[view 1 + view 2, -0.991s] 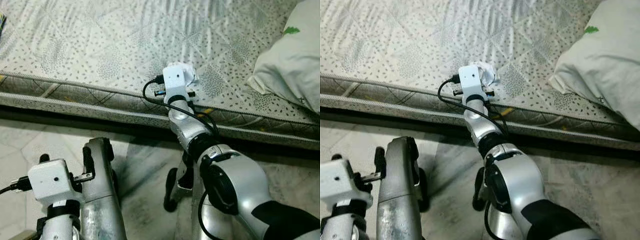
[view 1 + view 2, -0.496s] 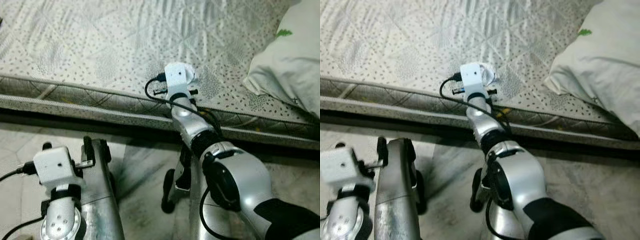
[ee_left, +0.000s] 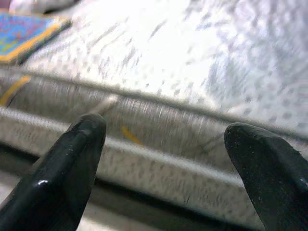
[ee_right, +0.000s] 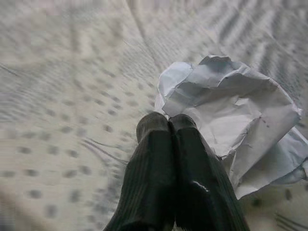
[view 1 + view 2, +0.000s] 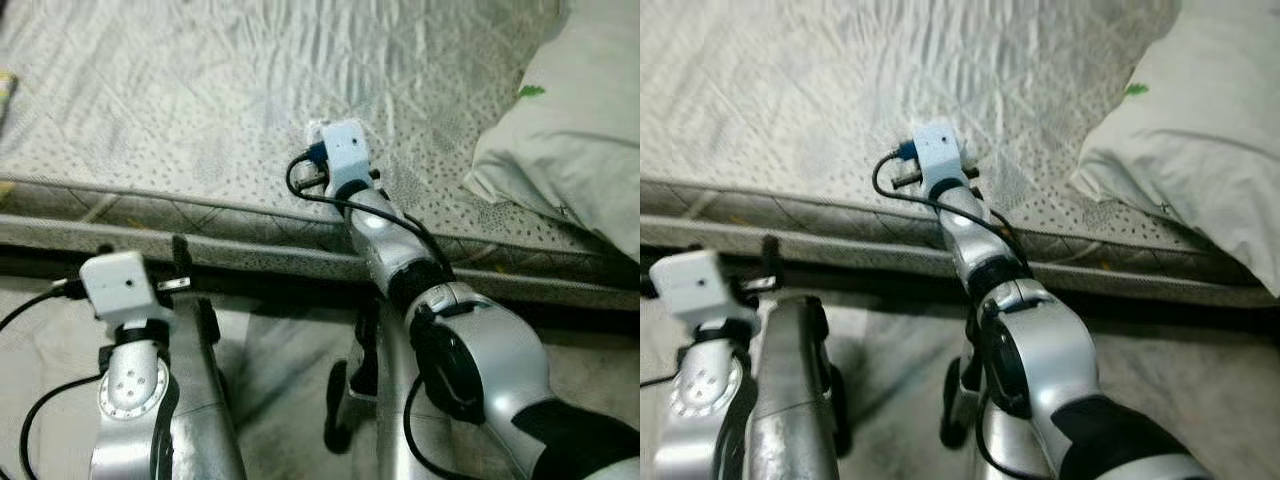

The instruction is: Clean up the room

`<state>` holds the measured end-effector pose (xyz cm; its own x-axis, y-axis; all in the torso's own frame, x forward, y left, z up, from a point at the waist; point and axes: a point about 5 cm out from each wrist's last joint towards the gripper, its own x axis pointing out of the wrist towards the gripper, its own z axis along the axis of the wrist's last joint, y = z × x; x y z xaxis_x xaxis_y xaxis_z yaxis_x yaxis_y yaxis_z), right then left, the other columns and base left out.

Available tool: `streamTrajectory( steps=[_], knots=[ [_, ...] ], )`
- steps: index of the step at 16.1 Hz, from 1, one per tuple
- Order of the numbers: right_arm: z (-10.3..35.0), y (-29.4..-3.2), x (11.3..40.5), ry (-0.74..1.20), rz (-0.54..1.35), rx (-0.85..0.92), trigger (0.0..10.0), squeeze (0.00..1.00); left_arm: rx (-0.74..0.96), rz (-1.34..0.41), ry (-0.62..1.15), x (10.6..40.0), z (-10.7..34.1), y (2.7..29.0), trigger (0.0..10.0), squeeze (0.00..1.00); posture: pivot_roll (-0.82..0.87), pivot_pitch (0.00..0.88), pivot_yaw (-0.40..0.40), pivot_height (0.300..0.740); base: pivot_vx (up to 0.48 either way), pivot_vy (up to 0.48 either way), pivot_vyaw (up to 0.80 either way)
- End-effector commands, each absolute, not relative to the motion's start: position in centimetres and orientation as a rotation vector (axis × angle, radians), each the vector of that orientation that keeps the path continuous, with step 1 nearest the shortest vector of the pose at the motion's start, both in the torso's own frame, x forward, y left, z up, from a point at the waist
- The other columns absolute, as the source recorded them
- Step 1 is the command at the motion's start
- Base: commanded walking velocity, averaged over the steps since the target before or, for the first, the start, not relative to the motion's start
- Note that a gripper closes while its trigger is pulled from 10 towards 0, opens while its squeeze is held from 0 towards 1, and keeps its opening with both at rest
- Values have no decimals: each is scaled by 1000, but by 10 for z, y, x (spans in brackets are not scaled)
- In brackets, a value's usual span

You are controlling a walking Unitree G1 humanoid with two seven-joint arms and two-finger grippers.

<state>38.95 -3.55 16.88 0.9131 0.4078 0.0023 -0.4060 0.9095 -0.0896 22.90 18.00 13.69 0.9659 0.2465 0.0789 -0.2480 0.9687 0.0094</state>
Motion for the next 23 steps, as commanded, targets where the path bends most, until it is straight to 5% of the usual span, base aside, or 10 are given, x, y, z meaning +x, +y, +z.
streamTrajectory(
  steps=[1, 8, 9, 10, 15, 23],
  knots=[
    [159, -44, 386, -17, 427, -20, 0, 0, 23, 256, -71, 231, 131, 183, 10000, 0, 62, 119, -65, 532, 0, 0, 0],
    [97, -93, 344, 36, 323, 224, 0, 0, 21, 260, -78, 247, 119, 187, 10000, 0, -34, 23, -13, 532, 0, 0, 0],
    [93, -92, 337, 43, 347, 211, 8667, 0, 19, 267, -74, 248, 117, 189, 10000, 0, -39, 23, -5, 532, 0, 0, 0],
    [94, -91, 335, 38, 350, 223, 10000, 0, 20, 270, -73, 248, 115, 189, 10000, 0, -39, 24, -4, 532, 0, 0, 0],
    [114, -80, 335, -34, 430, 261, 10000, 0, 29, 267, -86, 245, 113, 191, 10000, 0, -19, 50, -21, 550, 0, 0, 0],
    [121, -70, 331, -20, 456, 270, 10000, 0, 22, 258, -75, 241, 108, 188, 10000, 0, -11, 60, -24, 643, 0, 0, 0]
  ],
)
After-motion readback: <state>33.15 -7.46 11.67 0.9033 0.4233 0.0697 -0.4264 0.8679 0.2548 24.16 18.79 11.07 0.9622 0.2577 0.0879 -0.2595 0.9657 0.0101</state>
